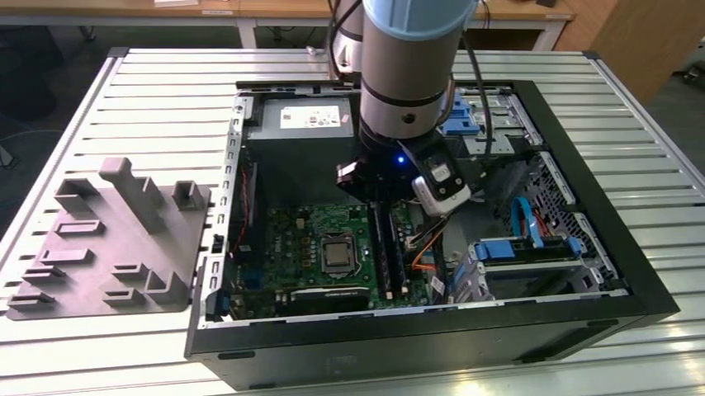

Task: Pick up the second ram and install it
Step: 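Press down the second ram until it locks into place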

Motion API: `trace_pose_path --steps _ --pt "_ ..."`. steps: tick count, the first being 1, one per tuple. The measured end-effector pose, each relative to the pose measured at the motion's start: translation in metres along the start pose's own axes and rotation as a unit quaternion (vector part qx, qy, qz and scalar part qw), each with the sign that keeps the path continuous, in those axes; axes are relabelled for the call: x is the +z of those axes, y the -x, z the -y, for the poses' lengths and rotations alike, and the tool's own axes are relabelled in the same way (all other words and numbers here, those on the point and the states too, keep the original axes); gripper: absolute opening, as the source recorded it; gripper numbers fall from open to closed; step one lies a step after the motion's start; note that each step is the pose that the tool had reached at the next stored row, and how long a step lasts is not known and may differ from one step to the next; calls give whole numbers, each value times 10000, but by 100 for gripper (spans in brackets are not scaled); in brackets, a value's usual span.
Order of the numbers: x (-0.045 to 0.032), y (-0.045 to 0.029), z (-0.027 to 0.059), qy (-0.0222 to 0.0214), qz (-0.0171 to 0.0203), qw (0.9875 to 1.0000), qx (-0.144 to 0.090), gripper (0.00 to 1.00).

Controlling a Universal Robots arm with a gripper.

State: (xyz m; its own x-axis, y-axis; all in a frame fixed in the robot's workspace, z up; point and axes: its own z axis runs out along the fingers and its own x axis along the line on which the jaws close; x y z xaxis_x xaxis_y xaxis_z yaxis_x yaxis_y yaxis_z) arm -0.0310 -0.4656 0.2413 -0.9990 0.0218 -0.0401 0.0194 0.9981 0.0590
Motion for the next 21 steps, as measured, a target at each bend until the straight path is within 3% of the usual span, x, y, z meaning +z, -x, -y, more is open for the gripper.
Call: trace_pose_path --steps 15,21 --pt "156 -37 -127 3 1 10000 6 10" --pt "162 -37 -129 2 0 10000 5 10"
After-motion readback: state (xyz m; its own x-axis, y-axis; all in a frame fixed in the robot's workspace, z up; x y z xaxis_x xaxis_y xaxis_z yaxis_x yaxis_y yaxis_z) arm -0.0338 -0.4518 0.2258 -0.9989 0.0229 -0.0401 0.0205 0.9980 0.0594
